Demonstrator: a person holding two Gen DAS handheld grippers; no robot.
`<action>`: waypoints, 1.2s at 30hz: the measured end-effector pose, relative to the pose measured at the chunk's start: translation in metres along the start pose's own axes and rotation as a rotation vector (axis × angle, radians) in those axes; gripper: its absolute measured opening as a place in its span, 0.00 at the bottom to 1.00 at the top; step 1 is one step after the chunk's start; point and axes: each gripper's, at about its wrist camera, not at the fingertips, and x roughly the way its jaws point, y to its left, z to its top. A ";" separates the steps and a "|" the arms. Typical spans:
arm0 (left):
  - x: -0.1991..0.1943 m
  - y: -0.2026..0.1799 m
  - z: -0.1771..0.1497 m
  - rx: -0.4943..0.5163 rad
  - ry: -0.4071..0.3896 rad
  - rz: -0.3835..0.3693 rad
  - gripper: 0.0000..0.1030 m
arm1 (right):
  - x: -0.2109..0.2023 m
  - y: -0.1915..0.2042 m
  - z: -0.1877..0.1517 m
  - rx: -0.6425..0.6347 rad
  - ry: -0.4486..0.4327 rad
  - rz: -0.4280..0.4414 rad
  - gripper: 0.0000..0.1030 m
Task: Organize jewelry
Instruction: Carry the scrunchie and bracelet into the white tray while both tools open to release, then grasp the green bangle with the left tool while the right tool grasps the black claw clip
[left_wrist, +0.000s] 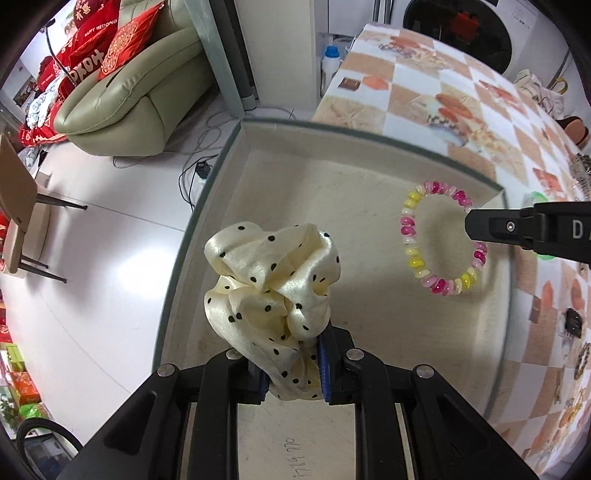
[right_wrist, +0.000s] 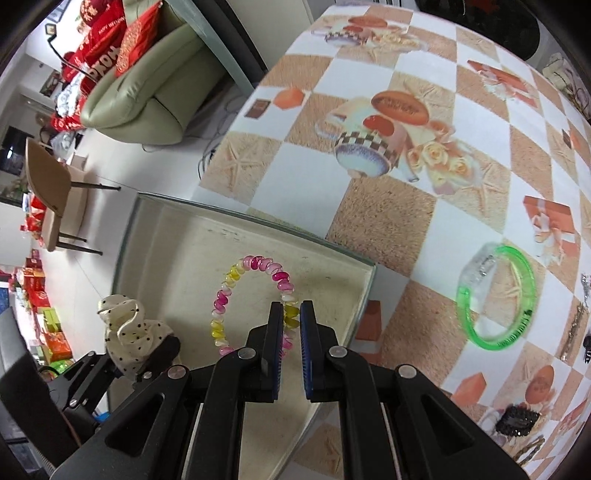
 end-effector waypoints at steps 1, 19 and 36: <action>0.001 0.001 0.000 -0.002 -0.004 0.010 0.30 | 0.004 0.000 0.001 0.004 0.007 0.000 0.09; -0.012 0.001 -0.002 0.007 -0.021 0.057 1.00 | -0.013 -0.011 0.011 0.052 -0.023 0.085 0.53; -0.068 -0.079 -0.017 0.198 -0.038 -0.002 1.00 | -0.086 -0.134 -0.095 0.338 -0.047 0.003 0.78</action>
